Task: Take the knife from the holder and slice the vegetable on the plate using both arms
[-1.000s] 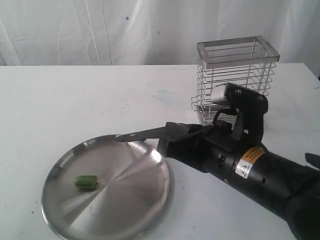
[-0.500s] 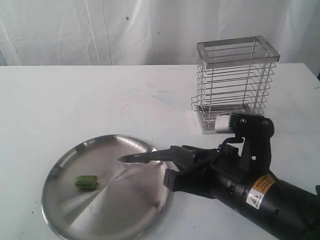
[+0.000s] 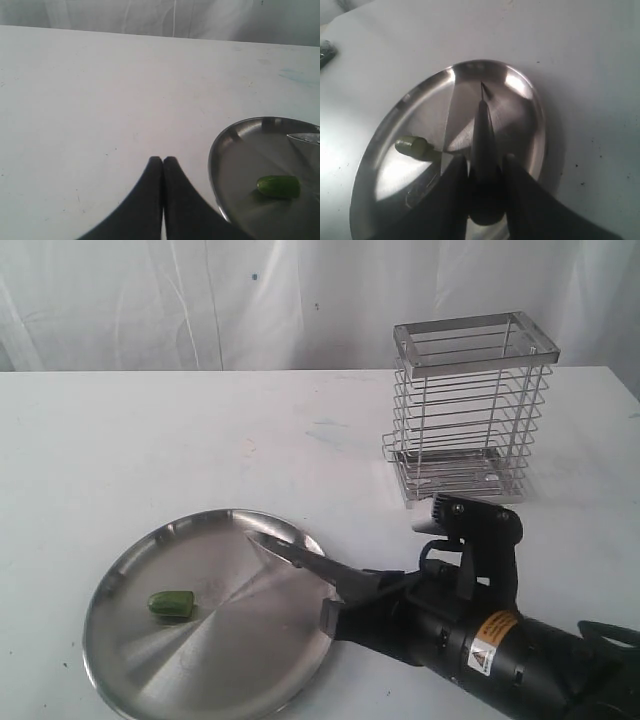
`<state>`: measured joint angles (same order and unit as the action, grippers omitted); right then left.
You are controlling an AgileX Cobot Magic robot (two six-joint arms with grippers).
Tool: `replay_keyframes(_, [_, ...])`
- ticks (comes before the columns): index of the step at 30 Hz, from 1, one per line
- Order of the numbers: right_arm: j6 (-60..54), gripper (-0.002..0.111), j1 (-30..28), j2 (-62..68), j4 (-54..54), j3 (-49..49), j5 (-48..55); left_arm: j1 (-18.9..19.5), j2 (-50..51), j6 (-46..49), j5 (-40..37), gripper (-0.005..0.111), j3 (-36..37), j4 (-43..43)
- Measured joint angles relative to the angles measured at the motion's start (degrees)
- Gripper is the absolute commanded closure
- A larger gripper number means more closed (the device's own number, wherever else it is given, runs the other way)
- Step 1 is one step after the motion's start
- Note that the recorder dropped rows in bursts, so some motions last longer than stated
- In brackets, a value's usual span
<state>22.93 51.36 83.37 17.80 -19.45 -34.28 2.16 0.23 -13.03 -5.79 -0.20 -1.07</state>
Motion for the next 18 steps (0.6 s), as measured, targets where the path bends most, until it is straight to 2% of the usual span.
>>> replay_keyframes(4, [2.67, 0.108, 0.00, 0.10, -0.08, 0.00, 0.90, 0.00, 0.00, 0.00, 0.00, 0.107, 0.00, 0.00])
replay_keyframes(11, [4.99, 0.108, 0.11, 0.15, -0.87, 0.00, 8.94, 0.00, 0.00, 0.00, 0.00, 0.107, 0.00, 0.00])
replay_keyframes(18, [5.10, 0.108, 0.18, 1.47, -1.11, -0.66, 9.09, 0.00, 0.00, 0.00, 0.00, 0.107, 0.00, 0.00])
